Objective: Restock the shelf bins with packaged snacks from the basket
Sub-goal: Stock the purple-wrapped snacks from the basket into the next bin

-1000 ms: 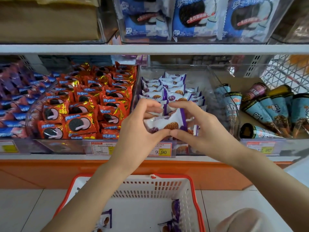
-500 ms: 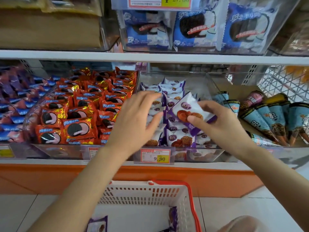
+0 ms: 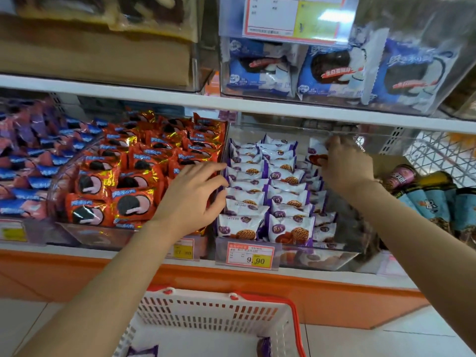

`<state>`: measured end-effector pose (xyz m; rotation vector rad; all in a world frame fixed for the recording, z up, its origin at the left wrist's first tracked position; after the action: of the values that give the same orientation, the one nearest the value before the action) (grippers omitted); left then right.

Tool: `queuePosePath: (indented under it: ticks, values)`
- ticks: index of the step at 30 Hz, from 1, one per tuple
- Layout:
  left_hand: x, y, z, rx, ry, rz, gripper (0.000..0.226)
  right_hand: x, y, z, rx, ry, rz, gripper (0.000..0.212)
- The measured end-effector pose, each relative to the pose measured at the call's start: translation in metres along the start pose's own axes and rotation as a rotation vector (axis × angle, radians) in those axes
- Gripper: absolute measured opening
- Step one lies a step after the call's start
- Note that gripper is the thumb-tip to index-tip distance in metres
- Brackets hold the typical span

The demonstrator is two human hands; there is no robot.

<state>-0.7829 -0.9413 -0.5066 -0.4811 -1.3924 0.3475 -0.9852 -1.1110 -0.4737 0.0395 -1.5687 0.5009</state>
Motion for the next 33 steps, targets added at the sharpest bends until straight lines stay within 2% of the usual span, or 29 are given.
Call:
queuePosePath:
  ticks: [2,6,10,15,20,24,28,33]
  values:
    - [0.0,0.0,0.0,0.003,0.019,0.003,0.034,-0.013,-0.01,-0.005,0.017,0.14,-0.032,0.05]
    - [-0.001,0.0,-0.003,0.002,0.039,0.022,0.032,-0.032,-0.029,-0.014,0.06,0.298,-0.046,0.042]
    - [-0.002,-0.001,-0.004,0.008,0.044,0.025,0.032,-0.036,-0.046,-0.017,0.097,0.216,-0.028,0.041]
    - [-0.002,-0.001,-0.004,0.0,0.031,0.025,0.032,-0.043,-0.054,-0.019,0.081,0.099,-0.139,0.043]
    - [-0.002,-0.001,-0.005,-0.004,0.033,0.038,0.031,-0.055,-0.059,-0.022,0.076,0.226,-0.122,0.047]
    - [-0.002,-0.002,-0.005,-0.019,0.022,0.046,0.031,-0.059,-0.066,-0.024,0.055,0.333,-0.1,0.043]
    - [-0.001,-0.001,-0.005,-0.022,0.024,0.049,0.031,-0.056,-0.068,-0.025,0.037,0.336,-0.023,0.04]
    - [-0.002,-0.001,-0.005,-0.021,0.026,0.046,0.031,-0.056,-0.067,-0.027,0.139,0.223,-0.005,0.053]
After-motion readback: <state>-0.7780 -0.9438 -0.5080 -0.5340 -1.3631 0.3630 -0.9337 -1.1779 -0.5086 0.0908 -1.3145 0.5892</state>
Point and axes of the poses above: each hand's wrist, its own y-axis away from the middle knuckle, its own x-axis out of the back of the hand, z = x × y, the point moved 7 cm from there along -y, towards the middle knuckle
